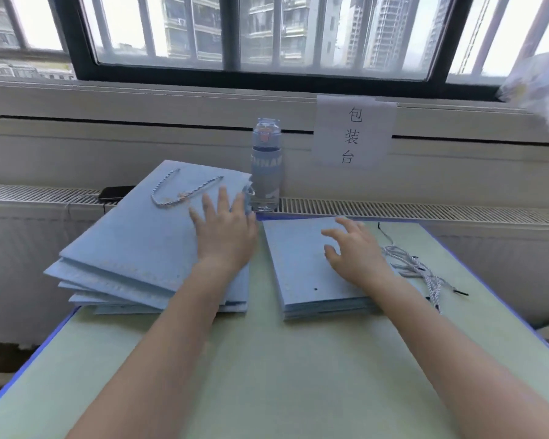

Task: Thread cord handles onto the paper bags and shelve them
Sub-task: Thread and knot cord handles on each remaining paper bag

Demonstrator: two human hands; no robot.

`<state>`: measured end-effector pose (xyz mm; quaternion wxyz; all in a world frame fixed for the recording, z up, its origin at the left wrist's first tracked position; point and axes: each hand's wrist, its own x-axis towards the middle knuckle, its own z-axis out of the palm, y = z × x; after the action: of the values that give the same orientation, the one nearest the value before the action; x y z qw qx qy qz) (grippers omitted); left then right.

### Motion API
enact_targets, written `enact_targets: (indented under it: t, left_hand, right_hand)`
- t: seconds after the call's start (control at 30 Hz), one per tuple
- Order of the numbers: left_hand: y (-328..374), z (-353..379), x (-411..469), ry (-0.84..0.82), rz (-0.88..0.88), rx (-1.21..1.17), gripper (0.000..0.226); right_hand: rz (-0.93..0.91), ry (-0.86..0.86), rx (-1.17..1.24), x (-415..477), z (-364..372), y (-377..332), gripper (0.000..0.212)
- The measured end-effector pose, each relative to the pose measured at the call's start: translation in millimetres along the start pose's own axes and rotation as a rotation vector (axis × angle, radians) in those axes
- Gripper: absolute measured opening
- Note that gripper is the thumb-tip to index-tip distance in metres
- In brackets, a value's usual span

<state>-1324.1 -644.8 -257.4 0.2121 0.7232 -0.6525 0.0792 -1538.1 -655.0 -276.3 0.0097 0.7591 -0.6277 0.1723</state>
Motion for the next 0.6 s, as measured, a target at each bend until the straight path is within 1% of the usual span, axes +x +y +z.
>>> enact_targets:
  t: [0.03,0.07,0.1,0.13,0.2,0.27,0.3,0.33,0.4,0.47,0.53,0.6]
  left_hand:
    - [14,1,-7,0.022,0.128,-0.085,0.052]
    - [30,3,-17,-0.014,0.241,-0.177,0.053]
    - [46,7,-28,-0.092,0.335,-0.24,0.056]
    - [59,13,-40,-0.183,0.413,-0.244,0.063]
    - [75,29,-58,-0.326,0.533,-0.13,0.072]
    - [76,44,-65,-0.425,0.576,-0.04,0.073]
    - [75,48,-66,-0.456,0.582,-0.01,0.073]
    - [73,49,-66,-0.477,0.585,0.013,0.072]
    - [72,50,-64,-0.496,0.589,0.02,0.068]
    - [70,49,-64,-0.501,0.609,0.01,0.064]
    - [69,48,-63,-0.505,0.624,0.0,0.062]
    - [68,48,-60,-0.508,0.622,-0.019,0.06]
  right_hand:
    - [0.068,-0.002,-0.021,0,-2,12,0.041]
    - [0.131,0.007,-0.032,0,-3,23,0.042]
    - [0.19,0.025,-0.037,-2,-5,34,0.043]
    - [0.25,0.033,-0.036,-4,-6,45,0.046]
    - [0.368,-0.02,-0.033,-9,-10,67,0.048]
    - [0.452,-0.106,-0.002,-13,-13,85,0.035]
    - [0.474,-0.121,0.03,-15,-14,92,0.027]
    - [0.485,-0.112,0.062,-17,-13,95,0.022]
    - [0.495,-0.067,0.092,-18,-11,96,0.018]
    - [0.507,0.025,0.104,-18,-9,91,0.019]
    - [0.482,0.17,0.108,-16,-10,89,0.019]
    - [0.387,0.331,0.155,-13,-14,85,0.018]
